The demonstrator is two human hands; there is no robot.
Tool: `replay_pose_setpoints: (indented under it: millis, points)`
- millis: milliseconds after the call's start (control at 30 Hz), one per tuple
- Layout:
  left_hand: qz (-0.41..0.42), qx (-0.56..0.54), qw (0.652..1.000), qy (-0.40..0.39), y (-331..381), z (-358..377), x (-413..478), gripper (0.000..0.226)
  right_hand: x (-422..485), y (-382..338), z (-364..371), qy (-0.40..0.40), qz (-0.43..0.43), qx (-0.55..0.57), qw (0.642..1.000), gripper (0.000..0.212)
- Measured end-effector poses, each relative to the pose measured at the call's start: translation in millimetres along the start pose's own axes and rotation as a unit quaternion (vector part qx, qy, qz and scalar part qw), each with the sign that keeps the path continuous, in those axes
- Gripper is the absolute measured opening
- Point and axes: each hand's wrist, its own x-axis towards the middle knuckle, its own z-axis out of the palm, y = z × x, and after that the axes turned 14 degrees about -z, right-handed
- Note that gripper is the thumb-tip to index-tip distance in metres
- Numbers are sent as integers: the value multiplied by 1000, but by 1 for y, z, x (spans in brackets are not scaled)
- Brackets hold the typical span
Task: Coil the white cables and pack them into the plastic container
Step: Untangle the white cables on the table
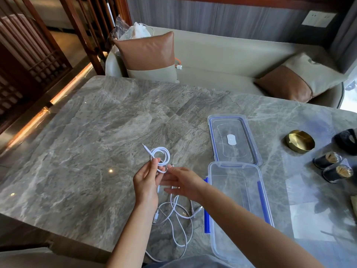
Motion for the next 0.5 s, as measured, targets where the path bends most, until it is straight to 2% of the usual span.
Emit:
replay_pose_setpoints:
  millis: [100,233,367,500]
  points:
    - [13,26,1000,2,2,-4,-1,15,3,-3,0,60,-72,42,995,15]
    - [14,73,997,3,0,-6,-2,12,5,-6,-2,99,-141,-25,985,15]
    - [-14,111,994,-20,-3,-11,-2,12,5,-12,-4,96,-191,-91,973,19]
    - [-48,143,987,-57,1,-22,3,15,3,-19,-12,51,-203,-205,956,22]
